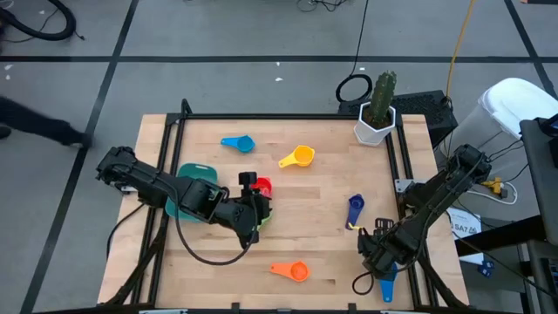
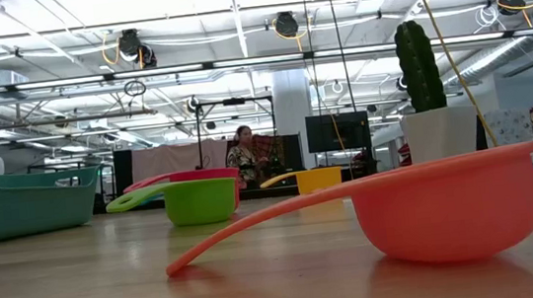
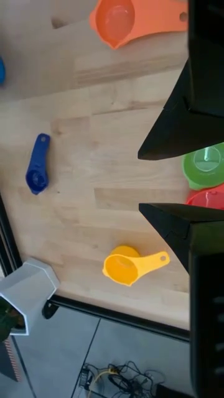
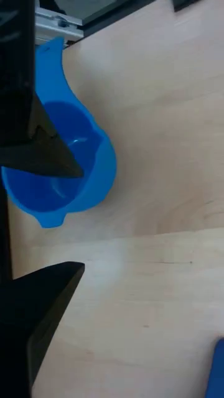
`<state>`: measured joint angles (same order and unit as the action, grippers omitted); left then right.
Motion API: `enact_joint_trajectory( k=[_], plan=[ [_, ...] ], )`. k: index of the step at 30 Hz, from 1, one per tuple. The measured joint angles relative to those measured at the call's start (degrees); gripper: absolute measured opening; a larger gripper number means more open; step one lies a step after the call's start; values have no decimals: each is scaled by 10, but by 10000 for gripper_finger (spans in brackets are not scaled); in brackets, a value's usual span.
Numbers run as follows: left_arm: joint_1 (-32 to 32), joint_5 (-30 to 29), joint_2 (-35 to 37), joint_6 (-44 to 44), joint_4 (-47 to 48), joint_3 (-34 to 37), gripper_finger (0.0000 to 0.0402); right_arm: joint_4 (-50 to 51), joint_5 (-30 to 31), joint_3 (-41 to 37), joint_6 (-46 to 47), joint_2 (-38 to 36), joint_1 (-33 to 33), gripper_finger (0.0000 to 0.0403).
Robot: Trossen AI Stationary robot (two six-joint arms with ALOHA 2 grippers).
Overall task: Nest measuring cups in basket
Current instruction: Stack the blue measuring cup into the red measuring cup
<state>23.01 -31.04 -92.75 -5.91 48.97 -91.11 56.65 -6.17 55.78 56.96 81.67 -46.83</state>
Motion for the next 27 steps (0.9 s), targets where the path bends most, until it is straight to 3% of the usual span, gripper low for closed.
enact_joint_trajectory(
  k=[27],
  plan=[
    [11,-6,0,-32,0,0,127,-48,-43,-67,-2,0,-5,221]
  ],
)
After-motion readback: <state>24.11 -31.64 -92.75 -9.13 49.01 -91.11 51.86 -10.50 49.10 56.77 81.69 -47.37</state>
